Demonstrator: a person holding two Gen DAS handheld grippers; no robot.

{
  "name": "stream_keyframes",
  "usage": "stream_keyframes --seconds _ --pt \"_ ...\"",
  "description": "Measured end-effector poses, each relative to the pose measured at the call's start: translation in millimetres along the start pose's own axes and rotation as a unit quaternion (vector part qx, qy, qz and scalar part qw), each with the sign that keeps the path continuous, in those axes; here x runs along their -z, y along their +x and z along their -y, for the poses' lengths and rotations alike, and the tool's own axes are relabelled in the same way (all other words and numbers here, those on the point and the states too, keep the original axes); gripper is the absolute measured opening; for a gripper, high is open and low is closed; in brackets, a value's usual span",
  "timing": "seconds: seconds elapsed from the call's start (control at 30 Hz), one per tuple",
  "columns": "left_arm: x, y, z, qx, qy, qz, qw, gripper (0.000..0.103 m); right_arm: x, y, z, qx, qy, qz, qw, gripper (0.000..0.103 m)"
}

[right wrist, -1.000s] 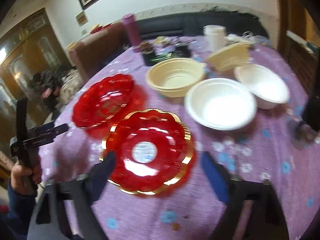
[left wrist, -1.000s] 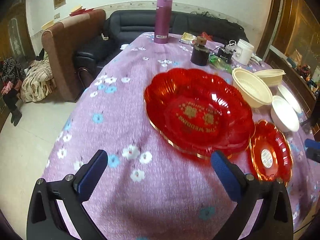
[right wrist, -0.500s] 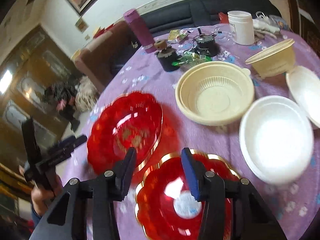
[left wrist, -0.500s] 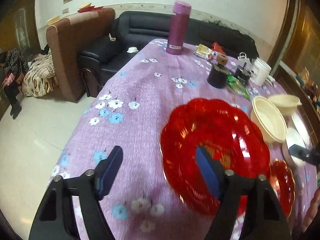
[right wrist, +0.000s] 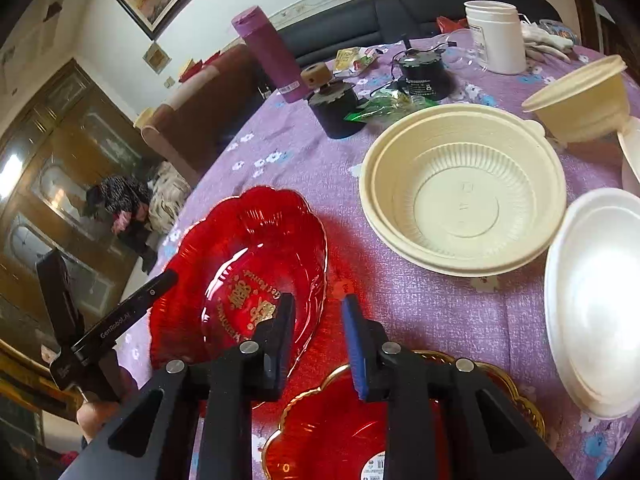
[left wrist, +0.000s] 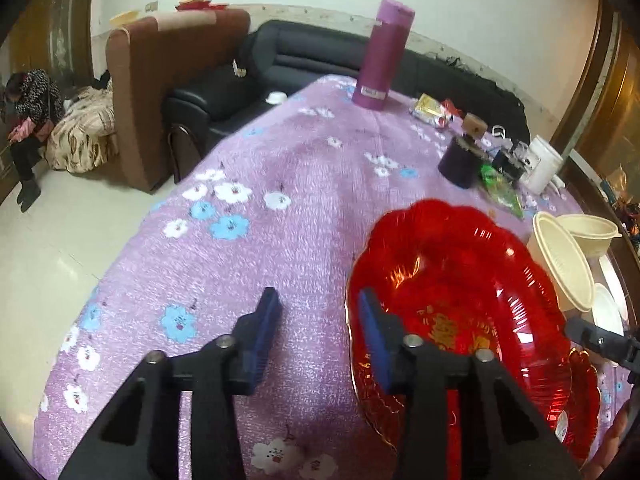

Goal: Organize plates and bowls

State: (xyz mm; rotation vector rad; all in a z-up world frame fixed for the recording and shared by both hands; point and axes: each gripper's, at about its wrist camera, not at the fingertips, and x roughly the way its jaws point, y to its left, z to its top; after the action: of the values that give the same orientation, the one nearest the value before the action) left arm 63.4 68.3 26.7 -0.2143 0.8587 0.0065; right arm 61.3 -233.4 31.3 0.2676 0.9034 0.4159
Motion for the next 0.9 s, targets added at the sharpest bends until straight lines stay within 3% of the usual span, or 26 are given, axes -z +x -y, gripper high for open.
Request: stream_keyframes --seconds 0.2,0.33,0.43,0.9 --pt "5 2 14 -0.006 0.037 -0.001 0.9993 0.023 6 19 0 0.007 -0.023 -0.02 1.0 0.019" --pt "9 3 22 0.011 0.053 -0.009 0.9985 0.023 8 20 -4 0.007 -0.036 -0.013 0.999 0.018" --pt "12 2 27 -0.002 0.066 -0.003 0.9978 0.023 11 19 -8 0.01 -0.041 -0.007 0.999 0.018" --pt "11 -4 26 0.016 0.059 0.01 0.9981 0.023 14 9 -13 0.021 -0.058 0.019 0.998 0.018"
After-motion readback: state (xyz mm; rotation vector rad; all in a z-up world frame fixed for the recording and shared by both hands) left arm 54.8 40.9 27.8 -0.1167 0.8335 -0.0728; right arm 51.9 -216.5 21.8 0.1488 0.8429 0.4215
